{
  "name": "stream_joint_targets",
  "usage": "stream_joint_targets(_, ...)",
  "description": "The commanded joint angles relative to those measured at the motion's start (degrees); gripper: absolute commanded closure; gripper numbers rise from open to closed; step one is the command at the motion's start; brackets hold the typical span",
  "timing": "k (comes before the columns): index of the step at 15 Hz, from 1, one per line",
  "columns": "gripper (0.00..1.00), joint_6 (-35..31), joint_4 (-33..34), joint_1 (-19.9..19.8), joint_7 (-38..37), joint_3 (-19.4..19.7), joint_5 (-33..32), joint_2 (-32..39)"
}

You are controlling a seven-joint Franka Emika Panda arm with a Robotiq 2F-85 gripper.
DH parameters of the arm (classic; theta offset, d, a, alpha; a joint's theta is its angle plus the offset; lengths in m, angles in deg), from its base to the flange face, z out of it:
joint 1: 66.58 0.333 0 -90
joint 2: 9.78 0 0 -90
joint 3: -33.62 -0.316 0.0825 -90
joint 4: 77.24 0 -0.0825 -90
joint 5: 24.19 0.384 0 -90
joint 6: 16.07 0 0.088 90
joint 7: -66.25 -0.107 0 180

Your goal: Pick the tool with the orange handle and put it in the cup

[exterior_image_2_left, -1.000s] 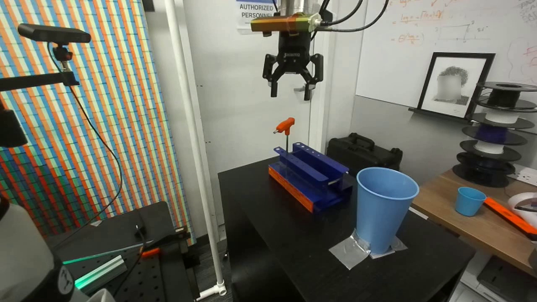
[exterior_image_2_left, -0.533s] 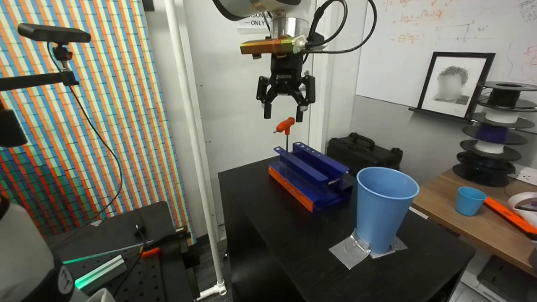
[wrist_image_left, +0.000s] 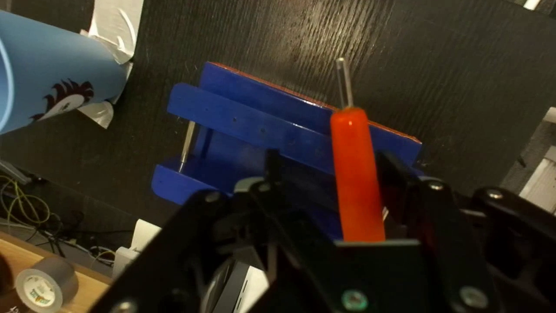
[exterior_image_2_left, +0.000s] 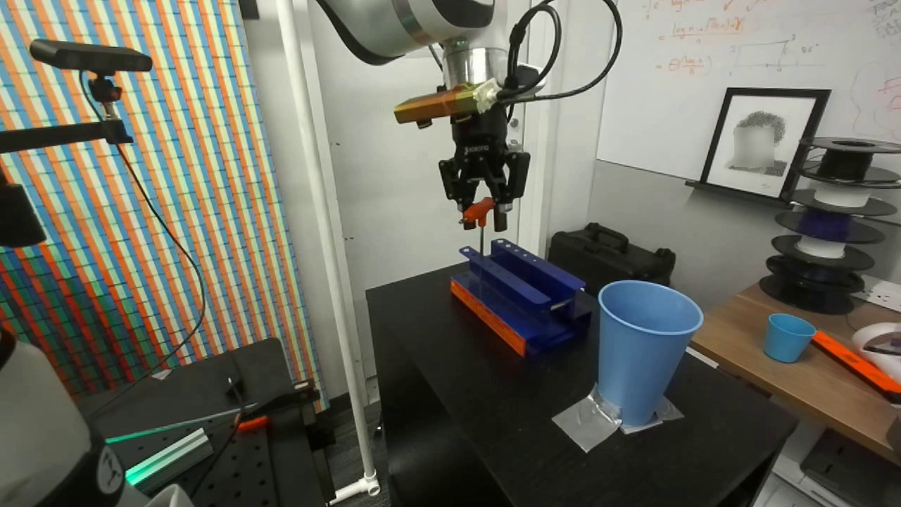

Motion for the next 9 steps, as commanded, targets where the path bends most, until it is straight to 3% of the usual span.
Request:
stream_joint_targets(1, 0.73, -7.7, -5.4, -0.5, -3.1, 0.1, -3.9, -3.9)
stream_joint_targets(3, 0.89, -11.0, -6.9, -0.8, -3.9, 0.3, -5.5, -4.6)
stream_joint_targets(4, 0.91, -12.1, -7.5, -0.9, -4.3, 0.4, -6.1, -4.9)
stream_joint_targets(9, 0.9, -14.3, -8.3, -1.7, -2.1, 0.8, -4.9, -6.1)
